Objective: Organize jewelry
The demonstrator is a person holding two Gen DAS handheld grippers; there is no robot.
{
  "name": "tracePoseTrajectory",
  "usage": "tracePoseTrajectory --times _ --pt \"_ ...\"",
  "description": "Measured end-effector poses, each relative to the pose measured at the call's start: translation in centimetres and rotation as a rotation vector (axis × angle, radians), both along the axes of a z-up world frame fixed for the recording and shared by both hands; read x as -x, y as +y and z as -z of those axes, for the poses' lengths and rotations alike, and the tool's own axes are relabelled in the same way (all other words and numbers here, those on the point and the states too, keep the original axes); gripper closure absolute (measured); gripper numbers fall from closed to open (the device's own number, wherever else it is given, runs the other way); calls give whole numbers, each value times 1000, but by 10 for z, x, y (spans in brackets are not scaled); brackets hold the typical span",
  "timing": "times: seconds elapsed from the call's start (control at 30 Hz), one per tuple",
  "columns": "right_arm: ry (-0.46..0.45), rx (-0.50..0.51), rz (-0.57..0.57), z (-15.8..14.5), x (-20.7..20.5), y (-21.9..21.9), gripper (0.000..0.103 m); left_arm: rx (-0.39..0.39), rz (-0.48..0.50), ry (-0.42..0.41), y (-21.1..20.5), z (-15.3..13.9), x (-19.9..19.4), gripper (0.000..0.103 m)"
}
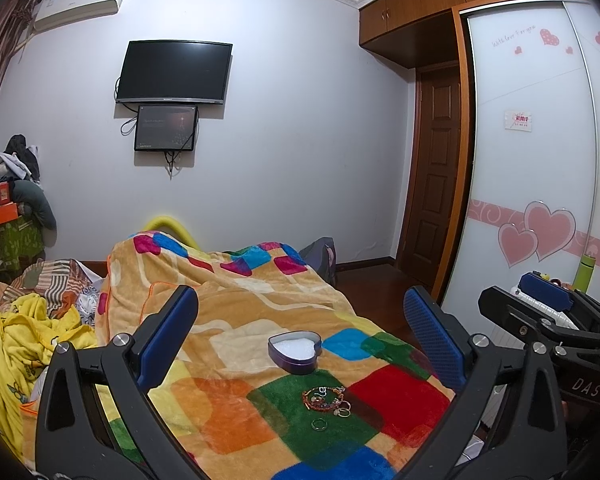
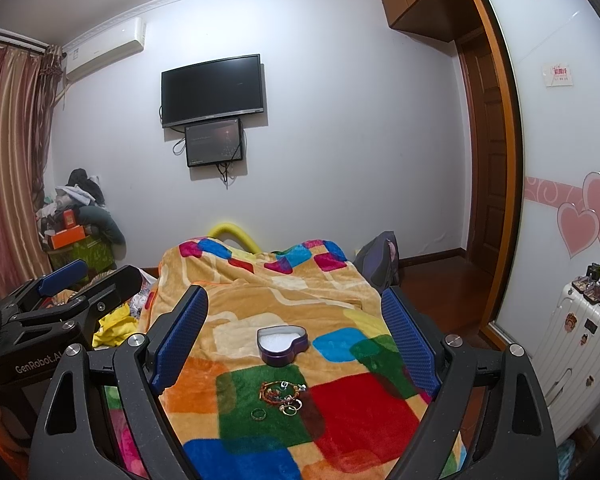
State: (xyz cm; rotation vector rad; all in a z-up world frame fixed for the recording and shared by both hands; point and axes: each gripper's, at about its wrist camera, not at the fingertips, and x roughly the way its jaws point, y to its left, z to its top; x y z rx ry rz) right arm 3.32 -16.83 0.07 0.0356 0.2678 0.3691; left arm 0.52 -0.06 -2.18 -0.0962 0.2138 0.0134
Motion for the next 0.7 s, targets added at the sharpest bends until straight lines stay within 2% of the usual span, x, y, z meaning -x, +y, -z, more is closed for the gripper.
tracePoseTrajectory --times 0.43,0.7 --pt "11 2 -2 9 3 1 16 1 2 14 -1 4 -4 0" --pt "69 16 13 23 -11 0 16 4 8 91 4 21 -31 0"
